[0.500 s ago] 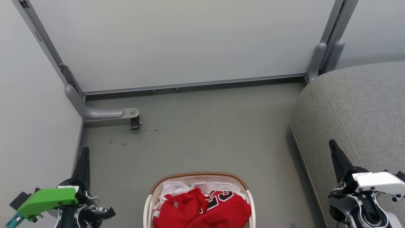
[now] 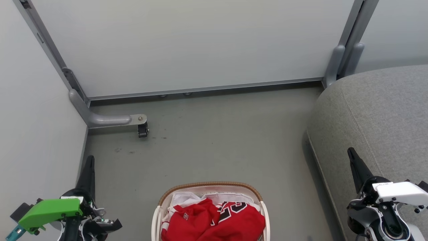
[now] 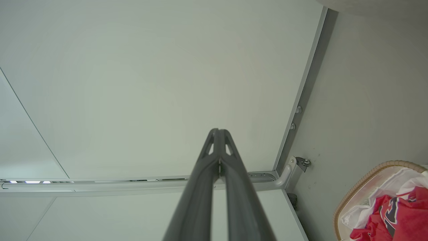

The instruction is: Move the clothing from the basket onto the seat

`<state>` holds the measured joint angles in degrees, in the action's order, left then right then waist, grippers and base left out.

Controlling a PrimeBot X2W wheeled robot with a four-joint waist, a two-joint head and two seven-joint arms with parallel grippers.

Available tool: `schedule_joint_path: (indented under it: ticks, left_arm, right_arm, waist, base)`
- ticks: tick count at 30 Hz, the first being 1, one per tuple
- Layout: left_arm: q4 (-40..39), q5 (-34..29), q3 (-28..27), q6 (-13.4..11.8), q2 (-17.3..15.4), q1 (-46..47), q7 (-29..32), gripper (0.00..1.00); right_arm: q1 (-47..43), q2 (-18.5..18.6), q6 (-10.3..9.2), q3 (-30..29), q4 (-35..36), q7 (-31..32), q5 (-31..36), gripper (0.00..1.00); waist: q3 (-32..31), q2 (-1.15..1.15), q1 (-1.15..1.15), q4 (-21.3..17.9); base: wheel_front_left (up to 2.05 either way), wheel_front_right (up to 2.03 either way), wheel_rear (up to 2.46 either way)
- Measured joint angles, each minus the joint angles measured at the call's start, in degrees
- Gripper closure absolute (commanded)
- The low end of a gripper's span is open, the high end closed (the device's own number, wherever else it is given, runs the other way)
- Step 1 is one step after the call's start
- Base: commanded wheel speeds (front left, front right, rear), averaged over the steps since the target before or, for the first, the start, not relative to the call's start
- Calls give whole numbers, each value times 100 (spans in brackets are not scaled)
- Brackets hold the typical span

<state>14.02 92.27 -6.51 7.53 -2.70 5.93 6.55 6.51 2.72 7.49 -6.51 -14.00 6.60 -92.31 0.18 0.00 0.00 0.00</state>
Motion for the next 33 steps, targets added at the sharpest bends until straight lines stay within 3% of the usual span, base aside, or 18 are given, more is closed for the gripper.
schedule_joint_path:
  ticks: [16, 17, 27, 33]
  left_arm:
    - [0, 0, 0, 0, 0, 0, 0, 100]
    - [20, -1, 1, 0, 3, -5, -2, 0]
    - [290, -86, 53, 0, 33, -183, -167, 0]
    - [328, -664, 71, 0, -20, -175, -332, 0]
  right_arm:
    - [0, 0, 0, 0, 0, 0, 0, 100]
    - [-2, -5, 0, 0, -22, 0, 1, 0]
    - [-146, -8, -2, 125, -180, -147, 178, 0]
    - [-112, 123, -2, 280, -175, -328, 782, 0]
  waist:
    - [0, 0, 0, 0]
    - [0, 0, 0, 0]
    - [15, 0, 0, -1]
    - [37, 0, 0, -4]
  base:
    - [0, 0, 0]
    - [0, 0, 0]
    - [0, 0, 0]
    - [0, 0, 0]
